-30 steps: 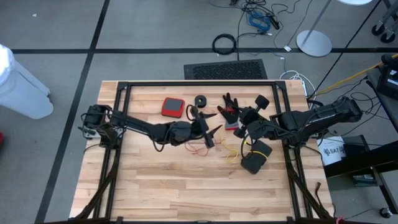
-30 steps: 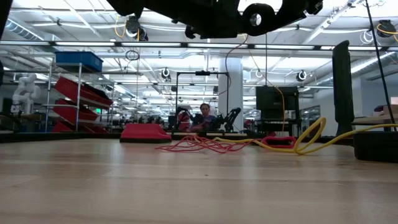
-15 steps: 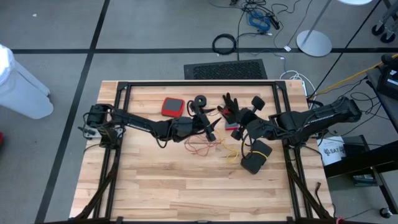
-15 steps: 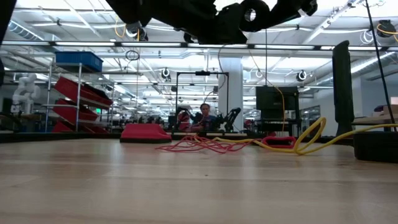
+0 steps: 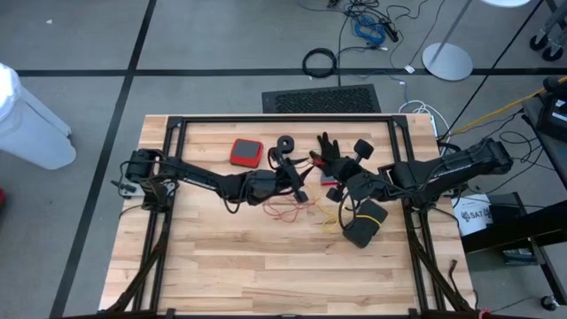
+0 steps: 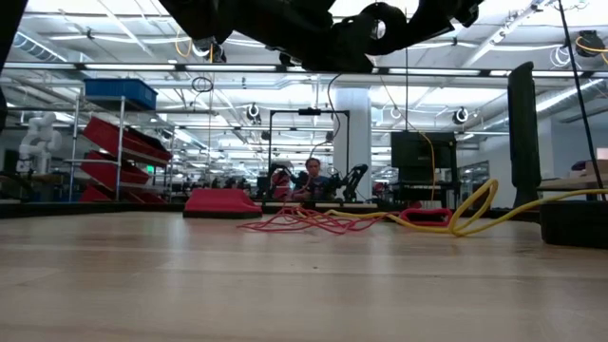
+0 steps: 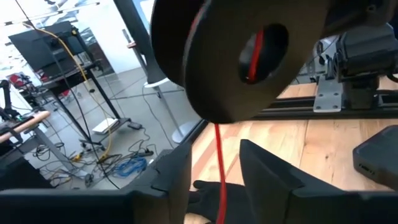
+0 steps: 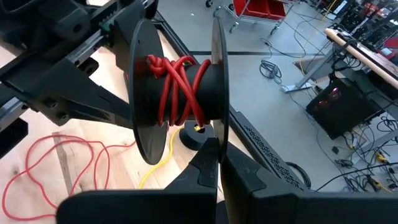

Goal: Coil cords
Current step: Uncoil the red wire from the spool

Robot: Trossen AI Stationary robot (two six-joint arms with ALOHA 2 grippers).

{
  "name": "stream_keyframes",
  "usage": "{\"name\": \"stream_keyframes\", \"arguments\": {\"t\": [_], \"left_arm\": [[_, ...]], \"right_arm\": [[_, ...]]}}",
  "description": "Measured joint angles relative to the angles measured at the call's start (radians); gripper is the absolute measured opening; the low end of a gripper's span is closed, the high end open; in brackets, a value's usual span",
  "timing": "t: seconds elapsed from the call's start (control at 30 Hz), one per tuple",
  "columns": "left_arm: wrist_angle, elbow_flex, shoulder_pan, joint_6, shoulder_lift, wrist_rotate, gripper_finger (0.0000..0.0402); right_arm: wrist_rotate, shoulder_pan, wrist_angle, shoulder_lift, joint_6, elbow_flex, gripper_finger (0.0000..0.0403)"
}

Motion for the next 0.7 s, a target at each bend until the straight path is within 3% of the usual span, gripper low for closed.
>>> {"name": "stream_keyframes", "arguments": {"t": [0.23, 0.4, 0.7], "left_arm": [[-0.002, 0.000, 0.001, -0.003, 0.000, -0.004, 0.0086], [-0.003, 0.000, -0.002, 0.021, 0.000, -0.004, 0.0015], [0.011, 0.000, -0.014, 0.049, -0.043, -0.045, 0.0003]], "right_arm": [[0.000, 0.000, -0.005, 0.000, 0.000, 0.000, 0.0000], [0.000, 0.000, -0.032, 0.000, 0.010, 0.000, 0.0000], [-0.028, -0.002, -0.217, 0.005, 0.141, 0.000, 0.0000]]}}
